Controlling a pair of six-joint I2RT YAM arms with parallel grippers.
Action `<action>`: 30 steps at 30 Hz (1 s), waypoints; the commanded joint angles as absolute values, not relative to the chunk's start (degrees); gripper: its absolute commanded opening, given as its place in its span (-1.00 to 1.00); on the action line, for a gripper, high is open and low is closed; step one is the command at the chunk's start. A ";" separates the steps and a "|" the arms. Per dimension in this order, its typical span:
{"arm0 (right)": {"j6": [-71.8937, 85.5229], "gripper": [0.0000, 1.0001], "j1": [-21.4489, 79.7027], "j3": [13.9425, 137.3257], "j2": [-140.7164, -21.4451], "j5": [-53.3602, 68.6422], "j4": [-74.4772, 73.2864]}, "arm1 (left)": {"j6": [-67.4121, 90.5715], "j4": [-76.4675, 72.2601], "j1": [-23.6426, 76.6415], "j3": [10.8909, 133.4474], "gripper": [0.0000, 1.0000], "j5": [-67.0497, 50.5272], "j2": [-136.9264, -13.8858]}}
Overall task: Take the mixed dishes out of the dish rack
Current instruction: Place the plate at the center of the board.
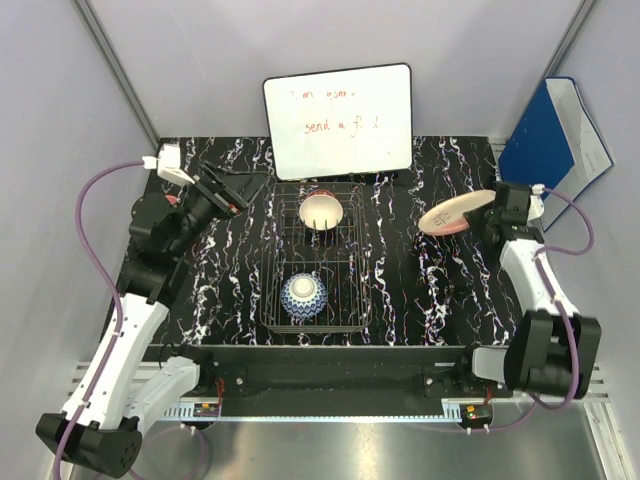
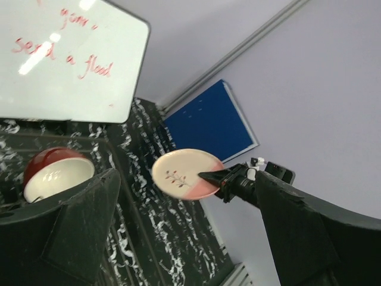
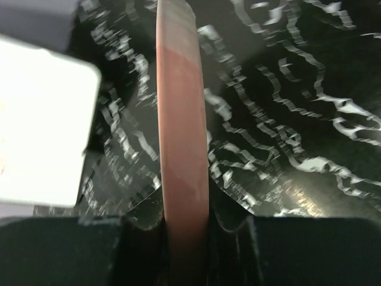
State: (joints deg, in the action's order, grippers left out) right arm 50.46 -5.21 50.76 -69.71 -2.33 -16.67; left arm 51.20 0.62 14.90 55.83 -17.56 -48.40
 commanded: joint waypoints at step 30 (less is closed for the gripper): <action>56.43 -1.00 -11.07 80.42 -114.96 6.07 1.15 | 46.67 1.50 17.93 46.14 0.98 -17.31 -48.34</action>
State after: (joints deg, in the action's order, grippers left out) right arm 57.28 -10.98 77.65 -114.34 6.63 0.03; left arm 47.35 4.43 17.72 46.24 -16.88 -47.81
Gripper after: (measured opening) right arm 0.219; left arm 0.985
